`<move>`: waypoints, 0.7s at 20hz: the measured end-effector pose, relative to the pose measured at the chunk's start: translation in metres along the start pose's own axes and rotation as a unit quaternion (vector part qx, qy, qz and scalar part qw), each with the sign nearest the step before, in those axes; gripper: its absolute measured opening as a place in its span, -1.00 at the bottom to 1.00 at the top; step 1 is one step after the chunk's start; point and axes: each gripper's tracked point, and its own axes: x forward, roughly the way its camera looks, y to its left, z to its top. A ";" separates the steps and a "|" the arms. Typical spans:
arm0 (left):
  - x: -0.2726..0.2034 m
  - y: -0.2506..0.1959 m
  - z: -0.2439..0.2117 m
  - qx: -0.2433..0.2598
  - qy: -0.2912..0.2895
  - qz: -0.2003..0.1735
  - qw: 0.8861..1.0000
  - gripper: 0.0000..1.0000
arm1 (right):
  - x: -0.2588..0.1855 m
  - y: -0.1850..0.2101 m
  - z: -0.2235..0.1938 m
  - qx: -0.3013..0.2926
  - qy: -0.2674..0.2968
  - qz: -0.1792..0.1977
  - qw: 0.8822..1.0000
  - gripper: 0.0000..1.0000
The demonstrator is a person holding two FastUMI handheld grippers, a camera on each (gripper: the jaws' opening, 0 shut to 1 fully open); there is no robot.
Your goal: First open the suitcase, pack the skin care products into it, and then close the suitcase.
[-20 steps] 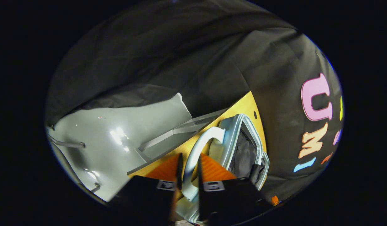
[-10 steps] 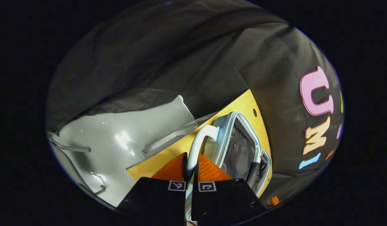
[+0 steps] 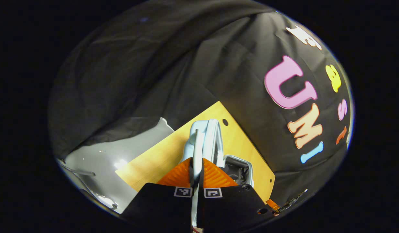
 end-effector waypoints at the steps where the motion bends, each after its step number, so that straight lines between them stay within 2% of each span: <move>1: -0.002 -0.017 -0.001 0.014 0.001 -0.005 1.000 -1.00 | 0.000 -0.004 0.001 0.005 -0.001 0.000 1.000 0.97; 8: -0.006 -0.146 -0.025 0.098 0.008 -0.062 0.993 -1.00 | -0.003 -0.028 0.000 0.010 -0.002 0.006 1.000 0.97; 14: 0.023 -0.254 -0.099 0.181 0.067 -0.112 0.975 -1.00 | -0.015 -0.046 0.003 0.011 -0.006 0.015 1.000 0.97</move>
